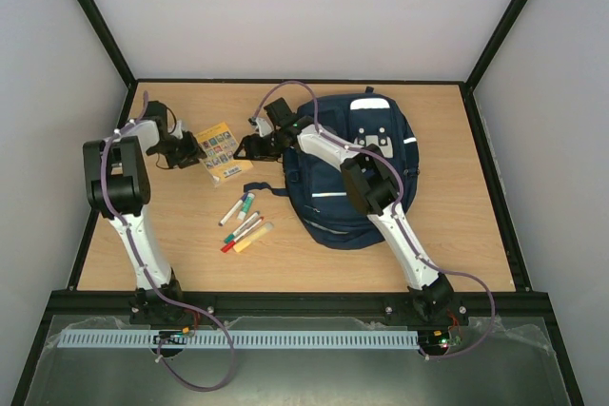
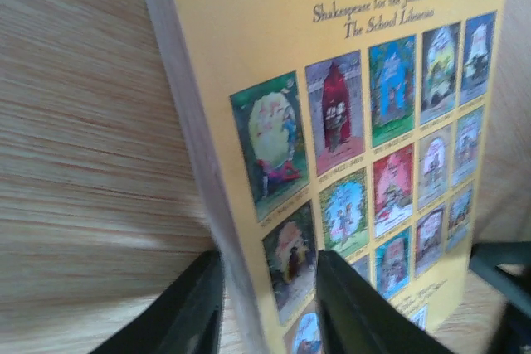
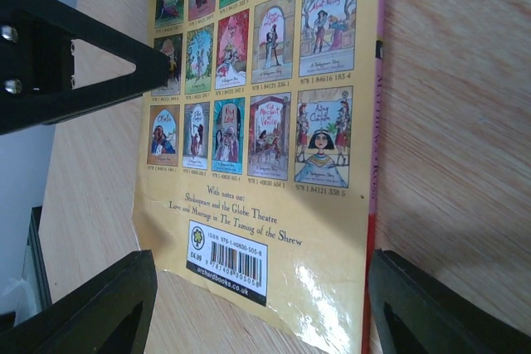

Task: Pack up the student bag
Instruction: Pick up the book from the center of the board.

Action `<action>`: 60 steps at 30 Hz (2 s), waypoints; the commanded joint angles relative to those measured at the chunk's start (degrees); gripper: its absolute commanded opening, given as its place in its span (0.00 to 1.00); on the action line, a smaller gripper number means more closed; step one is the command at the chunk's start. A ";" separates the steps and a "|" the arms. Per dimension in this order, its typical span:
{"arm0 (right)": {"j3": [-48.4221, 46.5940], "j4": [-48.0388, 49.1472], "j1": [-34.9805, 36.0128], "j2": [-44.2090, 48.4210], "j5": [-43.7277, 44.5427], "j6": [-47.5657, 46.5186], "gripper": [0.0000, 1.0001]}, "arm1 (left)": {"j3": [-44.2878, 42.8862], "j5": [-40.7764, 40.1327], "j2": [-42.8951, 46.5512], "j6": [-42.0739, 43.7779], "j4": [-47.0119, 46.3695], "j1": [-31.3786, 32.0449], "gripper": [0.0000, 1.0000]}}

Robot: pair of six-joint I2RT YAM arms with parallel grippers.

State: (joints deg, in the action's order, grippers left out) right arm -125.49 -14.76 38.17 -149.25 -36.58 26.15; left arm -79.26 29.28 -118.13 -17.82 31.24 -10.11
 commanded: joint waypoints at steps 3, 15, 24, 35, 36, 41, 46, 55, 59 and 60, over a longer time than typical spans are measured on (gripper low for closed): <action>0.82 -6.94 0.85 -3.12 1.53 1.27 0.71 | 2.77 -8.22 -2.92 -0.14 5.27 0.33 0.24; -3.04 -5.43 0.78 -6.52 3.87 5.08 0.78 | 7.27 -13.74 -5.75 3.70 6.03 -1.27 0.02; -2.97 3.29 0.81 -7.90 -8.85 11.43 0.60 | 5.85 -15.04 -7.53 4.95 5.65 -1.98 0.02; -5.89 3.20 0.55 -4.04 -6.24 12.34 0.08 | 4.91 -9.60 -4.94 6.18 5.18 -2.65 0.30; -5.98 3.08 0.36 -3.11 -6.22 12.12 0.06 | 4.65 -8.25 -4.22 6.51 5.43 -2.78 0.36; -6.90 0.43 -0.86 2.36 -4.68 7.95 0.01 | 1.90 -5.25 2.07 6.94 6.37 -3.94 0.47; -6.96 -4.76 -1.52 9.45 -0.60 -0.10 0.01 | -1.00 -2.76 10.04 6.78 6.92 -4.43 0.52; -1.88 -13.30 -2.19 25.09 9.05 -14.84 0.01 | -1.71 8.61 21.81 4.80 2.75 -1.97 0.55; 3.41 -16.41 -2.62 33.24 17.96 -22.86 0.01 | -7.36 13.32 24.35 4.01 2.35 1.33 0.59; 4.61 -16.88 -2.58 35.89 21.09 -25.33 0.01 | -8.97 13.65 24.87 3.51 2.10 2.53 0.61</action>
State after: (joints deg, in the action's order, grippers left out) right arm -125.21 -25.45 35.92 -120.62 -26.44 12.03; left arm -82.54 36.84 -95.94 -12.53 34.24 -10.76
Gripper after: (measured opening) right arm 0.053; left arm 0.581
